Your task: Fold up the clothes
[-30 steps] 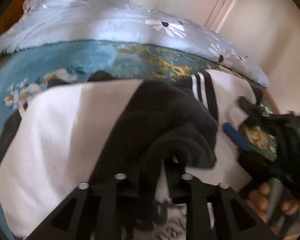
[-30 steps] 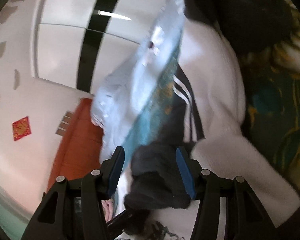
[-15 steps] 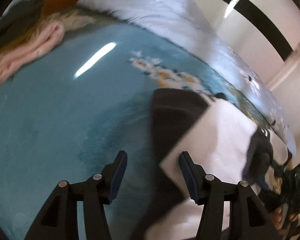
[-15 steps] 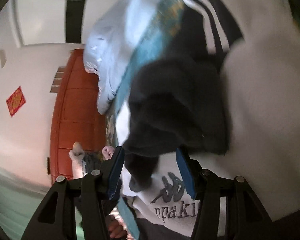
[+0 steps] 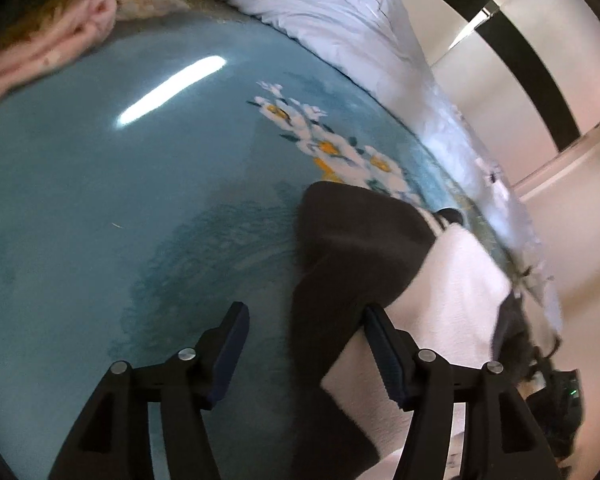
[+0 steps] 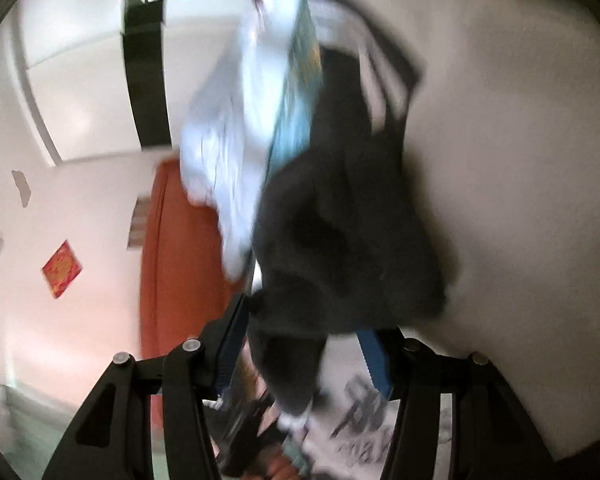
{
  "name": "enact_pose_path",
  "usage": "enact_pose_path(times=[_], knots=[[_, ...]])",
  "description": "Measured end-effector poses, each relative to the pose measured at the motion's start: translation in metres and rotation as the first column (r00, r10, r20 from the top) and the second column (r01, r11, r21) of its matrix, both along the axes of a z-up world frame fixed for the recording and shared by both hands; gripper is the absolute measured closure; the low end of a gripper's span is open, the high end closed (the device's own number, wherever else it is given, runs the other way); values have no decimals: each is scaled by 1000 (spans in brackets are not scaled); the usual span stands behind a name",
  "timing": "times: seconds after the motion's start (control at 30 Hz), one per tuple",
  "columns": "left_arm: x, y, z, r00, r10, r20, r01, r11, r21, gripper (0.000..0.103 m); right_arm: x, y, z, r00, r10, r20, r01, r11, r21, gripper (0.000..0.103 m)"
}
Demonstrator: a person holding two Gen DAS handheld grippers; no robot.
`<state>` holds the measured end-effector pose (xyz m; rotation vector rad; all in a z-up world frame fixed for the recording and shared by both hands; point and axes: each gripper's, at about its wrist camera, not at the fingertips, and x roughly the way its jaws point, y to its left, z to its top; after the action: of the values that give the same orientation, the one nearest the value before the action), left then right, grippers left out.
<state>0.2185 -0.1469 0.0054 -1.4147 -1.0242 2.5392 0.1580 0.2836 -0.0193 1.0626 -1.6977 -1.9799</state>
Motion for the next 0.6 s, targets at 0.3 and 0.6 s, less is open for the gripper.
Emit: enact_pose_path(times=[0.3,0.6], knots=[[-2,-6,-8,999,36,-2,-35,986,163,75,2,14,18,993,-54,-106,75,975,209,64],[20,-2,31,983,58,-173,-40,993,109,86,18,6,90,903,10,-429,199,876,440,92]])
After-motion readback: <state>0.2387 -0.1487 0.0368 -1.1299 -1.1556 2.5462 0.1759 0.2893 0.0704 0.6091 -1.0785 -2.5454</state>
